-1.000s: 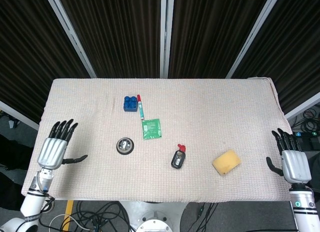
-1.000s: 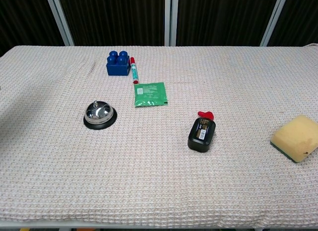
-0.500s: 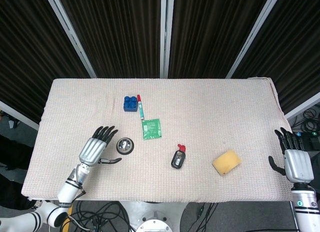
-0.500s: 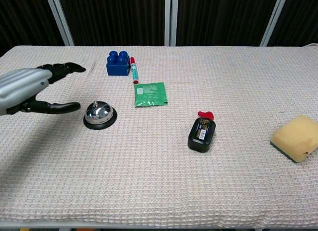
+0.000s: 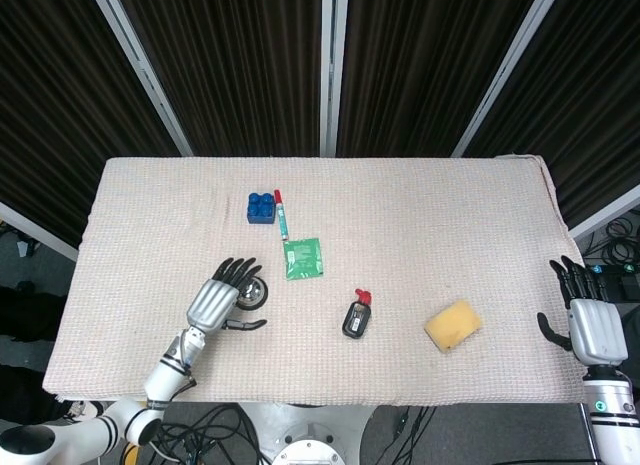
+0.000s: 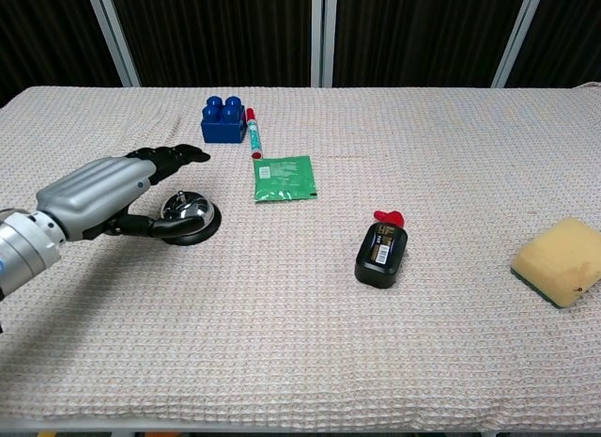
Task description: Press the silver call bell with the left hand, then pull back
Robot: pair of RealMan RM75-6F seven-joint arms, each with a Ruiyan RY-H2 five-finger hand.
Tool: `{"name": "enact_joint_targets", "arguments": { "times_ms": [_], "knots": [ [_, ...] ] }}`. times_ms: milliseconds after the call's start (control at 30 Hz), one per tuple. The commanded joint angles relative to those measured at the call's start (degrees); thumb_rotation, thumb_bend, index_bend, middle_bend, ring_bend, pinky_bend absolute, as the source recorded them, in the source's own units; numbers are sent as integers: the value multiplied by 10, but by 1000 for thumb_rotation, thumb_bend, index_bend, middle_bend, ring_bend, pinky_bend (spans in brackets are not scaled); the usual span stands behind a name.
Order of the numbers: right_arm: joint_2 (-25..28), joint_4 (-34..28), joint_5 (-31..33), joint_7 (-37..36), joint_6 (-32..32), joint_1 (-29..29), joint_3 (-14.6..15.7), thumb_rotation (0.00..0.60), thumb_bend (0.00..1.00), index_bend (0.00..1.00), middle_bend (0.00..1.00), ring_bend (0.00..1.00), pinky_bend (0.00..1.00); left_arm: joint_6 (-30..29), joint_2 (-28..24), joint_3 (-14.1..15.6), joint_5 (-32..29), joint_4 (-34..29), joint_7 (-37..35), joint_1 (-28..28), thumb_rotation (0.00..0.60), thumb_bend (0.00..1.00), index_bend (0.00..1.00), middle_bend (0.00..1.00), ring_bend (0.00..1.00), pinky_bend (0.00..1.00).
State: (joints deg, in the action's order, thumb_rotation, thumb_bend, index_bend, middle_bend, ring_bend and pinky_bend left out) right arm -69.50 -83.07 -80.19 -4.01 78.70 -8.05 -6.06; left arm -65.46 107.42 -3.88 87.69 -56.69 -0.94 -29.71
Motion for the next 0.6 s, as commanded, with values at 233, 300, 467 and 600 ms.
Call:
{"name": "enact_joint_targets", "arguments": {
  "times_ms": [233,300,467,600],
  "knots": [
    [0,2,3,-1,-1,0,-1,600,287,0,0,0,0,38,20,16,-19,46,-18,0,57,0,0,0,0,0],
    [0,3,3,-2,-1,0,-1,600,287,0,0,0,0,34,21,17,-18,49,-19,1,57,0,0,0,0,0],
    [-1,4,2,-3,0,1,-1,600,287,0,0,0,0,6,23,10,-10,48,-8,-2,60,0,0,0,0,0],
    [0,4,2,-4,1,1,-1,600,286,0,0,0,0,-8,23,8,-7,43,-5,-2,57,0,0,0,0,0]
  ]
}}
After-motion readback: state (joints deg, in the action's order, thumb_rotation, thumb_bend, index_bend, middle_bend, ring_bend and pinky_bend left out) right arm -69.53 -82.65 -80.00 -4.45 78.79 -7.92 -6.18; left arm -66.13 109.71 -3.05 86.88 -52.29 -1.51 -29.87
